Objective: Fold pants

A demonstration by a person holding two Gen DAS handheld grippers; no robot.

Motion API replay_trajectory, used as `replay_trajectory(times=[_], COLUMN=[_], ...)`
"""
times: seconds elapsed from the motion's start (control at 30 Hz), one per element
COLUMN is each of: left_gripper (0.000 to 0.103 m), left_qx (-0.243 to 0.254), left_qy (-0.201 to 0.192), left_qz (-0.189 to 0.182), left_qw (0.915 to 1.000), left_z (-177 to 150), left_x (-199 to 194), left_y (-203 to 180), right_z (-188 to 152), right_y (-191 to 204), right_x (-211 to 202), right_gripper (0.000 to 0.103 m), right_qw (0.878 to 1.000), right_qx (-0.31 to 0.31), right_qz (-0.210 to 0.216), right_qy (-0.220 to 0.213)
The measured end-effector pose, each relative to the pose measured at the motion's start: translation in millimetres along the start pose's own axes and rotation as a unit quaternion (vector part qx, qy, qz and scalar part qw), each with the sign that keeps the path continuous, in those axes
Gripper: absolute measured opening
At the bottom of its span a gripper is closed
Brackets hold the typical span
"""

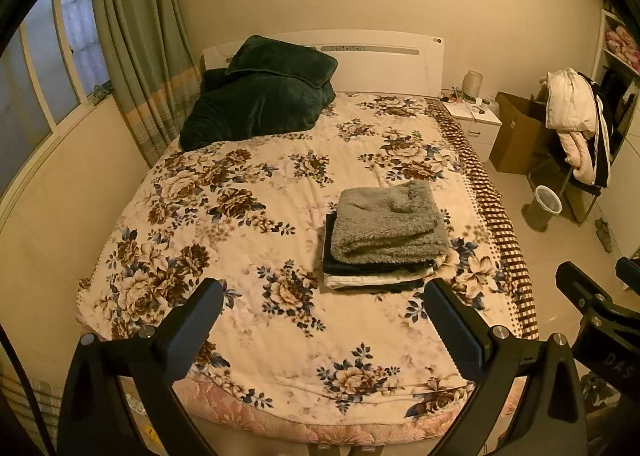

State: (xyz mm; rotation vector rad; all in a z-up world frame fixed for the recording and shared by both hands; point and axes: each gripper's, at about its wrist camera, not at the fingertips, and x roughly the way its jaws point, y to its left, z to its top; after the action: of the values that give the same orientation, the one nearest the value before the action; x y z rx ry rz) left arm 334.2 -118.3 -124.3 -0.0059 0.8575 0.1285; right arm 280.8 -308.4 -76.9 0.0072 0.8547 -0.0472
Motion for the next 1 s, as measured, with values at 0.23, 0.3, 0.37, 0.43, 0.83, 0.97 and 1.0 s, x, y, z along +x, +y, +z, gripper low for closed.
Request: replay_trajectory(times=[0.23,0.3,0.37,0.43,0.83,0.97,1.0], left_gripper=[0.102,0.102,0.102,0.102,0.102,0.102,0.102], left_qx=[0.000,0.001,0.000,0.000,0.000,-0.003,-0.003], left_qy=[0.002,0.001,0.001,0.002,0.002,0.004,0.005], left_qz=[0.000,-0.001,0.000,-0.001,-0.002,-0.001,-0.001], left_qw=[1.0000,1.0000,1.0000,1.0000,1.0000,1.0000,1.0000], left_z=[-0.9,-0.5,-0.6,-0.7,-1.6,-6.2,-8.7], left_x=[-0.6,0.1,-0.2,-0.3,-0.2,-0.3,0.0], left_y=[-0.8,-0.7,-0.5,-1.2,-1.3,-1.8,-2.2], right_z=[0.6,-0.6,-0.2,-0.4,-0.3,2.7,2.2], right_y=[-3.2,-3.6,-4.4,-5.7,-8.6,-9.2,-9.4], right_x=[0.5,-0.1,0.4,0.4,2.2,4.6,4.3], right_gripper=[0.103,0.103,0.103,0.103,0.103,0.103,0.103], right_qw=[1.000,1.000,1.000,1.000,1.000,1.000,1.000], right_qx=[-0.002,-0.003,-0.004,-0.003,-0.007,-0.011,-0.012], right_qz=[0.002,0.002,0.002,0.003,0.009,0.009,0.008], right_qy=[0.004,0.005,0.005,0.005,0.005,0.006,0.006])
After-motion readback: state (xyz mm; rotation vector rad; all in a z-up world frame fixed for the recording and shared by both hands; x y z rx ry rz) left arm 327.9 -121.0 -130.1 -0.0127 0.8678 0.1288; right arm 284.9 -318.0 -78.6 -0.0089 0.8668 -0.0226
